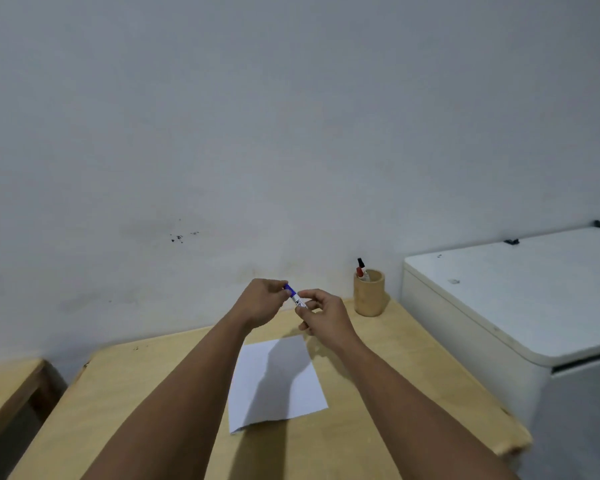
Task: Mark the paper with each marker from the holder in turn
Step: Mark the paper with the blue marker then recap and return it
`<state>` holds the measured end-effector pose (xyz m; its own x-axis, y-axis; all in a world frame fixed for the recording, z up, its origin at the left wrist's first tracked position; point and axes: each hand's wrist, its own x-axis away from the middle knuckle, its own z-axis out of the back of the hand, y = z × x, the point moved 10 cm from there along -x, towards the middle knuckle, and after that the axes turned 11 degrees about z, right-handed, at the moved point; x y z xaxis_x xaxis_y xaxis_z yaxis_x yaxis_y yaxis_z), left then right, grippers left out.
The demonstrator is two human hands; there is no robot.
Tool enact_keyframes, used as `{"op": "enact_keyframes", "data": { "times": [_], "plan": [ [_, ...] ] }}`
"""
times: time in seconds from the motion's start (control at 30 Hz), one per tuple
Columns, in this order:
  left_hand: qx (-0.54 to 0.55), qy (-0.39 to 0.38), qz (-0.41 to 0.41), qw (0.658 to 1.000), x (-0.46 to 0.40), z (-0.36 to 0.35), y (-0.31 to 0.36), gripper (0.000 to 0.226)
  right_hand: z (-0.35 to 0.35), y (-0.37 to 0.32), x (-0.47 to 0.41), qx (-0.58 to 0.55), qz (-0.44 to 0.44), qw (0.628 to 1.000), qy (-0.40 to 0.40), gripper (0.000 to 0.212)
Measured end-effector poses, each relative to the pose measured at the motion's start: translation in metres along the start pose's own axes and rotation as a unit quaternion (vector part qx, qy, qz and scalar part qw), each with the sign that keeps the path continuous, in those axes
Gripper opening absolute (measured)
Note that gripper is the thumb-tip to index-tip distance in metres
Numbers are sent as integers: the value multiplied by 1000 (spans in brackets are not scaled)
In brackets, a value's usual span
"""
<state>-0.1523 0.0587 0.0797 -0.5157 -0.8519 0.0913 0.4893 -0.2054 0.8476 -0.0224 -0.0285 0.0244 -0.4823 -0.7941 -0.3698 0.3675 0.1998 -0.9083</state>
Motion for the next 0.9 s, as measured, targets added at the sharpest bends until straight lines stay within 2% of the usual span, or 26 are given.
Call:
{"op": "enact_keyframes", "data": {
  "times": [0.07,0.17,0.3,0.43,0.63,0.7,0.77,0.83,0.9],
  "plan": [
    [-2,21,-27,999,-13,-13,24,47,36,-8,-21,39,18,999,33,20],
    [16,38,-40,998,-33,-41,46,54,98,-18,-53,98,37,988,111,20],
    [-38,5,-48,998,-61,-100,54,65,166,-22,-88,108,47,974,196,17],
    [-69,-8,-36,997,-96,-149,40,82,194,-3,-115,133,53,969,200,17],
    [-15,-35,-12,999,-139,-199,22,104,193,56,-138,140,21,976,165,19],
    [9,-36,-15,999,-146,-207,18,95,184,75,-141,148,4,979,138,22],
    [25,-34,-17,999,-149,-213,14,72,176,85,-138,172,12,977,127,26],
    [39,-29,-29,998,-147,-217,13,59,173,86,-130,210,35,967,140,32],
    [42,-24,-39,998,-146,-218,13,50,174,76,-119,258,75,948,169,26]
  ]
}}
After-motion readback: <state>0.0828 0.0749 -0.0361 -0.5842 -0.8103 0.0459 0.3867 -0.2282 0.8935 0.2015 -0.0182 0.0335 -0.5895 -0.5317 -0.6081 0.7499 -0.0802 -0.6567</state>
